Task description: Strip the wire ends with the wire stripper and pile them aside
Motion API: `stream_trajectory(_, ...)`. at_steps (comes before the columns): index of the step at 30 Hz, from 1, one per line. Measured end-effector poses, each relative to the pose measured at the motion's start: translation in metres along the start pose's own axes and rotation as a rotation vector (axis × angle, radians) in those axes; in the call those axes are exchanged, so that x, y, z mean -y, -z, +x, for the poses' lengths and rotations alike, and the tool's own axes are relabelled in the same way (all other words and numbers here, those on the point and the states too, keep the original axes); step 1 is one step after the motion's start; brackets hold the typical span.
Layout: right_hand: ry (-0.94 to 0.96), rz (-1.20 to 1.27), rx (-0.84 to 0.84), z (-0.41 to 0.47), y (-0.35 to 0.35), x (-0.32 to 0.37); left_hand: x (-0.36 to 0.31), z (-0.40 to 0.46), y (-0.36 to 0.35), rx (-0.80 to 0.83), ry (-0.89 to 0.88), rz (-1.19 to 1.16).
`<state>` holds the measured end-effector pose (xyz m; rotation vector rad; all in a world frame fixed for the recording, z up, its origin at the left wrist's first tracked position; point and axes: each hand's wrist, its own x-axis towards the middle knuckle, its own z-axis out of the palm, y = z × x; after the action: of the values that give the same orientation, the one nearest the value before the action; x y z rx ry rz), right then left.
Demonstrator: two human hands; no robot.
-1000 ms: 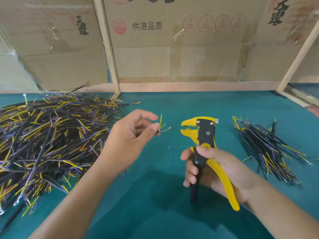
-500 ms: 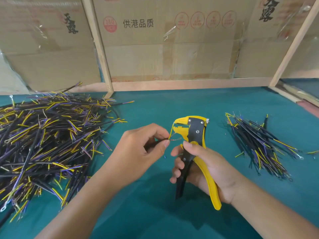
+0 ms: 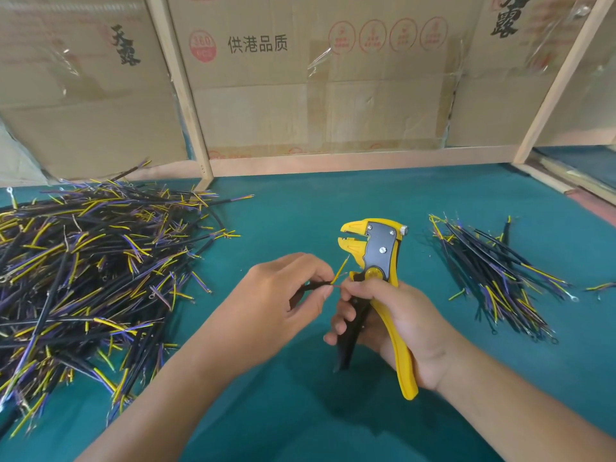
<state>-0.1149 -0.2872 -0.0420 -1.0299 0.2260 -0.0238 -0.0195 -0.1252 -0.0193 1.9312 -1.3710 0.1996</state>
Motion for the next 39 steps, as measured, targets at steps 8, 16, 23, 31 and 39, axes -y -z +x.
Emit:
stream_trajectory(8, 0.007, -0.003, -0.001, 0.002, 0.003, -0.001, -0.001, 0.001, 0.002, -0.001, -0.021, 0.053)
stream_trajectory(16, 0.022, -0.025, -0.002, 0.006, 0.004, -0.002, 0.001, -0.002, 0.005, -0.100, -0.053, 0.030)
stream_trajectory(23, -0.073, 0.109, -0.049, 0.015, 0.006, -0.001, 0.008, -0.001, 0.004, -0.217, -0.039, 0.117)
stream_trajectory(31, -0.134, 0.172, 0.030, 0.023, 0.010, -0.001, 0.008, -0.001, -0.006, -0.280, 0.112, -0.003)
stream_trajectory(39, -0.135, 0.245, 0.031, 0.025, 0.013, -0.005, -0.047, 0.111, -0.043, -0.092, 0.555, -0.630)
